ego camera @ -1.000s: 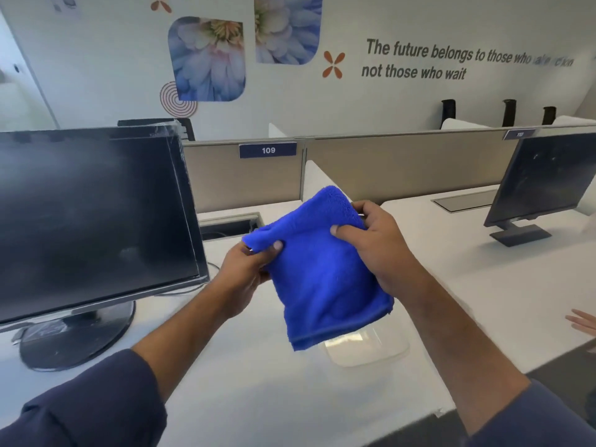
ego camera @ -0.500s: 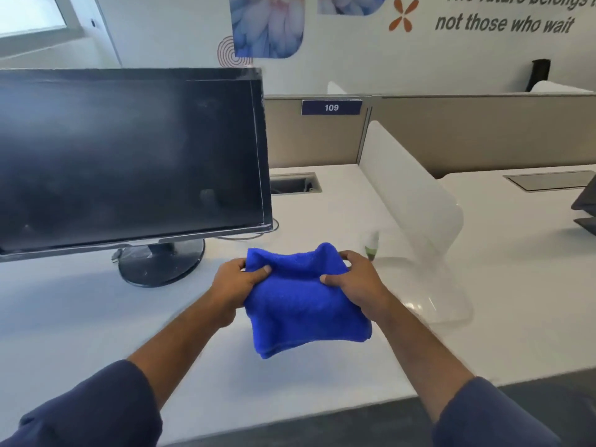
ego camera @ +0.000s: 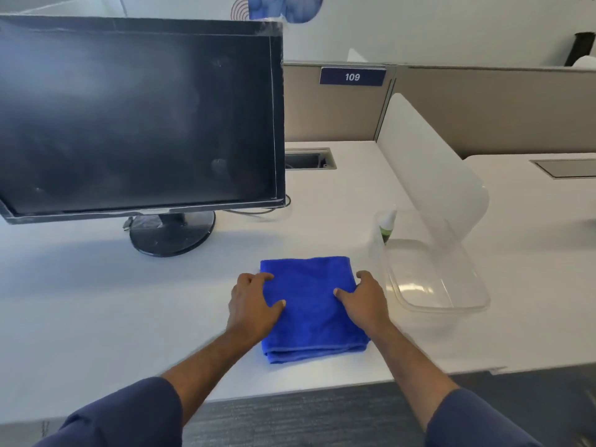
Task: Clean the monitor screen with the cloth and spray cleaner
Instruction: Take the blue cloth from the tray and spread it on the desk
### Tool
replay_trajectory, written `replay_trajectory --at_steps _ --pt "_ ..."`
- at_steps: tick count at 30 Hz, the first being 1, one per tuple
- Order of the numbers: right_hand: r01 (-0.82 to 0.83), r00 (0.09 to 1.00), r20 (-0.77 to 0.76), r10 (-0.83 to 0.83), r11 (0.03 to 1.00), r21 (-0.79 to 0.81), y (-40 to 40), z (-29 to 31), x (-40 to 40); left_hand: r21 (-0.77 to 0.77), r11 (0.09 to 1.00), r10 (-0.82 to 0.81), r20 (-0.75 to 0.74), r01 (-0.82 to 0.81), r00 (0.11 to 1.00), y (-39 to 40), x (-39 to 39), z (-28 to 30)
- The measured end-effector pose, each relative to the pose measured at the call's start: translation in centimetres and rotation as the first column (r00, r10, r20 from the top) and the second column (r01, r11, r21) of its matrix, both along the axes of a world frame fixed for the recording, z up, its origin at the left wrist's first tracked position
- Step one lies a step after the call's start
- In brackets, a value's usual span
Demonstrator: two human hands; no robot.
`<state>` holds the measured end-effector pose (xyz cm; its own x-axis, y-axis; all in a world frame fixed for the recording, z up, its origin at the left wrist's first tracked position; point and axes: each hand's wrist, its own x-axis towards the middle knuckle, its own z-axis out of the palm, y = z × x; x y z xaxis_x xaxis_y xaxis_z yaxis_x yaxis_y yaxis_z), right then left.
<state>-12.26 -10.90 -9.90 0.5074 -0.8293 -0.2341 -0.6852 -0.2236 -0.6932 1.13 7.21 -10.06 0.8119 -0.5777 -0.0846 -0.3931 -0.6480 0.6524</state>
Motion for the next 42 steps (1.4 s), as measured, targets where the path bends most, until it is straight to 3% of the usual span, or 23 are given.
replay_trajectory --at_steps 2,6,10,15,20,23,26,30,35,37,39,42 --pt "0.030 0.999 -0.021 -0.031 0.999 -0.025 0.2 -0.2 0.0 0.009 0.995 -0.096 0.065 0.096 0.993 0.0 -1.1 -0.5" --pt "0.030 1.000 0.006 -0.029 0.999 -0.043 0.4 -0.4 -0.2 0.207 0.943 -0.281 0.079 0.260 0.957 -0.3 -2.0 -1.8" --pt "0.058 0.996 0.079 -0.050 0.993 -0.104 0.5 -0.1 -0.4 0.235 0.926 -0.322 0.089 0.294 0.943 -1.1 -1.3 -1.9" --pt "0.072 0.995 0.077 -0.065 0.993 -0.097 0.8 0.4 -0.5 0.276 0.845 -0.481 0.018 0.458 0.876 -2.0 0.4 -1.3" --pt "-0.070 0.997 0.032 0.075 0.990 -0.121 0.2 1.8 0.0 0.341 0.780 -0.564 0.018 0.525 0.826 -2.3 1.5 0.4" --pt "-0.094 0.988 0.127 0.092 0.995 0.013 -0.1 3.3 0.7 0.089 0.900 -0.434 0.086 0.427 0.897 -2.8 -0.3 1.5" --pt "-0.088 0.960 0.279 0.031 0.977 0.193 0.3 5.0 1.6 -0.191 0.942 -0.298 -0.101 0.275 0.949 -3.9 -3.0 2.4" --pt "-0.167 0.919 0.391 0.038 0.939 0.301 1.2 7.2 2.6 -0.248 0.960 -0.164 -0.138 0.126 0.977 -5.6 -4.7 2.9" --pt "-0.411 0.830 0.544 0.124 0.796 0.445 1.1 8.1 2.5 -0.303 0.947 0.046 -0.206 -0.108 0.978 -5.4 -2.8 3.4" --pt "-0.380 0.788 0.616 -0.008 0.781 0.496 0.5 7.3 2.3 -0.307 0.933 0.095 -0.293 -0.188 0.952 -5.1 -1.5 3.6" --pt "-0.229 0.780 0.604 -0.164 0.823 0.520 0.0 6.0 2.2 -0.333 0.884 0.133 -0.493 -0.327 0.860 -4.6 -0.2 3.8" --pt "-0.029 0.907 0.401 -0.125 0.934 0.355 0.5 3.2 1.9 -0.309 0.807 0.122 -0.747 -0.503 0.653 -3.4 2.0 3.7"
